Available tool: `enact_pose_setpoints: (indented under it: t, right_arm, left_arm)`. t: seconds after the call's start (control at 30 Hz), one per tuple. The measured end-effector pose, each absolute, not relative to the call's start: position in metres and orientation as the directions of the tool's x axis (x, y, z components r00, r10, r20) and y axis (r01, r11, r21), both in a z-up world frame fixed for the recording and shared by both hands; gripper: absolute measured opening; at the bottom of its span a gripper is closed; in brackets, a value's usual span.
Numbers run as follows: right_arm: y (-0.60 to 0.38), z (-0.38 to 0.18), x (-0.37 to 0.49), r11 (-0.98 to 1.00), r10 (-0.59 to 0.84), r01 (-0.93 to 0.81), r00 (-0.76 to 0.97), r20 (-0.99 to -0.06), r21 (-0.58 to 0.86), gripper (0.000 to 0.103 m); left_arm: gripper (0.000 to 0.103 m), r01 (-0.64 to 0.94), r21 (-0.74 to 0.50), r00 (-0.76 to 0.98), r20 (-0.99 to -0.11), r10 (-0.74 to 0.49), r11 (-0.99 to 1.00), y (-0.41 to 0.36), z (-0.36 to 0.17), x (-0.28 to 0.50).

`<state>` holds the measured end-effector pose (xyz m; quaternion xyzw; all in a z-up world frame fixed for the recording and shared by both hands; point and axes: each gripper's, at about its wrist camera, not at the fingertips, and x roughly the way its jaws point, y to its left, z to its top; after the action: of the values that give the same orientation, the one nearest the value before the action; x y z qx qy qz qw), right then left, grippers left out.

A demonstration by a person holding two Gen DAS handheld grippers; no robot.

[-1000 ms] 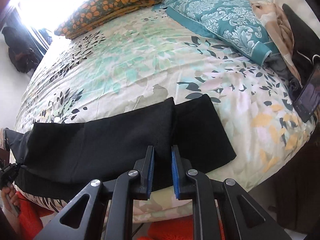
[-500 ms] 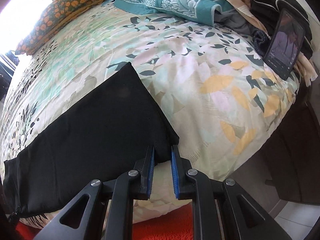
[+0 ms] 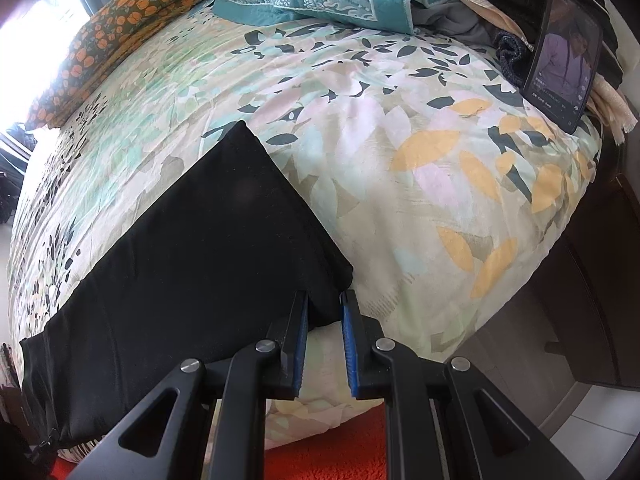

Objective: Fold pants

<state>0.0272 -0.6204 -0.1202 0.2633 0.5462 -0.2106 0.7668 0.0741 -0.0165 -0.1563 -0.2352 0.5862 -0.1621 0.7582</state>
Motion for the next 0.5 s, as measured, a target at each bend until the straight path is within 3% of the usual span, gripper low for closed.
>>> enact_pose_setpoints:
  t: [0.23,0.37,0.43,0.47,0.5]
  right_arm:
    - [-0.614,-0.12,0.033,0.796,-0.076,0.596,0.274,-0.959,0.107,0.016]
    - [-0.613,-0.121,0.035,0.795,-0.093,0.601,0.25,-0.964,0.078,0.017]
    - [-0.613,-0.122,0.036,0.792,-0.1,0.607,0.241,-0.965,0.07,0.024]
    - [-0.614,-0.122,0.035,0.786,-0.114,0.616,0.227,-0.967,0.052,0.032]
    - [-0.615,-0.123,0.035,0.778,-0.123,0.627,0.214,-0.969,0.039,0.053]
  left_arm:
    - [0.004,-0.035,-0.507,0.236,-0.841,-0.486,0.861,-0.017,-0.165,0.069]
    - [0.013,-0.057,-0.498,0.179,-0.858,-0.482,0.865,-0.013,-0.171,0.068]
    - [0.028,-0.071,-0.498,0.14,-0.863,-0.485,0.865,-0.007,-0.167,0.064]
    - [0.048,-0.079,-0.483,0.125,-0.873,-0.472,0.872,-0.002,-0.162,0.06]
    - [0.062,-0.088,-0.467,0.13,-0.881,-0.455,0.88,0.004,-0.155,0.053]
